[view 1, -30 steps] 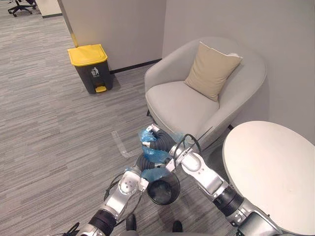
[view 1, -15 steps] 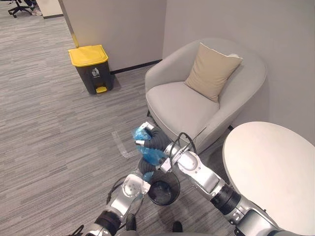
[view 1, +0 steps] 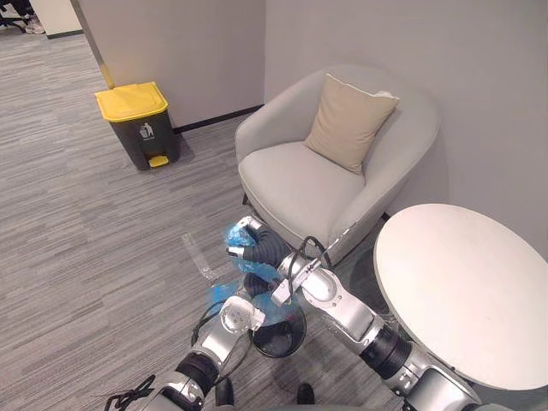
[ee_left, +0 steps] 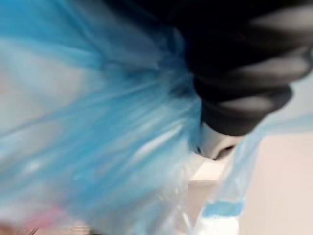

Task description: Gather rubbish on tea table into small bin, then transfer packed bag to large trash can.

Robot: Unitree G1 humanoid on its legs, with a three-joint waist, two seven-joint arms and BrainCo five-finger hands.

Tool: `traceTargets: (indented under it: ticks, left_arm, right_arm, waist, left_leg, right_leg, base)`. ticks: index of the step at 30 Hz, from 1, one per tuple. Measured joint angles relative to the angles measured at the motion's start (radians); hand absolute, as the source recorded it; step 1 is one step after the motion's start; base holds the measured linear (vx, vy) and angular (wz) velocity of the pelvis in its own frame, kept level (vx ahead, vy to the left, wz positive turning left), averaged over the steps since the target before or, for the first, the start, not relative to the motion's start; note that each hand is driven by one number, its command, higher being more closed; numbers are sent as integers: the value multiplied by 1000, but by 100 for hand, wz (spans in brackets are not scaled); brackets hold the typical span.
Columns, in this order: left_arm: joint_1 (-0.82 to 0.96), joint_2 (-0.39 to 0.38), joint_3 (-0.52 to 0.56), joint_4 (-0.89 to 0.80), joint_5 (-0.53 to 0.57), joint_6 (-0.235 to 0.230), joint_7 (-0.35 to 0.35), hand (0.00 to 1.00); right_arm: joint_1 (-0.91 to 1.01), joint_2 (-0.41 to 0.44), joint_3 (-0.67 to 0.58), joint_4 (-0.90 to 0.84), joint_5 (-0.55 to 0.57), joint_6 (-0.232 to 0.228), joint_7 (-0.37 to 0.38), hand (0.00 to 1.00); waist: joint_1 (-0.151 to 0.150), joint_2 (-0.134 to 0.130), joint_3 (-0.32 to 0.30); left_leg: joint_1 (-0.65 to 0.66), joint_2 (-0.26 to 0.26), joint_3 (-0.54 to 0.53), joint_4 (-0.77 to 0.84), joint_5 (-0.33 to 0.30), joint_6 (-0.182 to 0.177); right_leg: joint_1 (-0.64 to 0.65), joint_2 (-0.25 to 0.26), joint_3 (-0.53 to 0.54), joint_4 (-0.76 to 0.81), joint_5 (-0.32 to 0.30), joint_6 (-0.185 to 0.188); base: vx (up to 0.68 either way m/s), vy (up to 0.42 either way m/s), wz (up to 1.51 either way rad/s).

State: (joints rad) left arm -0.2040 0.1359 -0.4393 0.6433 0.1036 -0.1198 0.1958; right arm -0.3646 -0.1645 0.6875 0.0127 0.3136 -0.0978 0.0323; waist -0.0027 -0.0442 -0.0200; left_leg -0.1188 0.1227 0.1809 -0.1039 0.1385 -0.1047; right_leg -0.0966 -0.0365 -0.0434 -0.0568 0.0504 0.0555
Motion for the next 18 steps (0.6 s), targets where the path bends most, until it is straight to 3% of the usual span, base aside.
traceTargets:
  ticks: [4,9,18]
  left_arm:
    - [39,0,33,-33,-20,5,-2,100]
    - [80,2,75,-91,-28,14,-2,100]
    - [148,1,150,-155,-29,18,-2,100]
  right_arm:
    - [29,8,-36,0,-63,-18,0,0]
    - [80,1,-100,-5,-279,-46,-23,0]
    - [248,-126,-243,-3,-554,-51,-73,0]
  waist:
    - [-2,0,0]
    - [-1,1,-1]
    - [-1,2,-2]
  left_leg:
    - [0,0,-1,0,0,0]
    - [10,-2,-2,0,-1,-1]
    - [10,-8,-4,0,-1,0]
  right_leg:
    - [2,-1,-1,0,0,0]
    - [12,-4,-4,-1,-1,1]
    - [14,-12,-5,-1,-4,6]
  base:
    - [0,0,0]
    - [0,0,0]
    - [0,0,0]
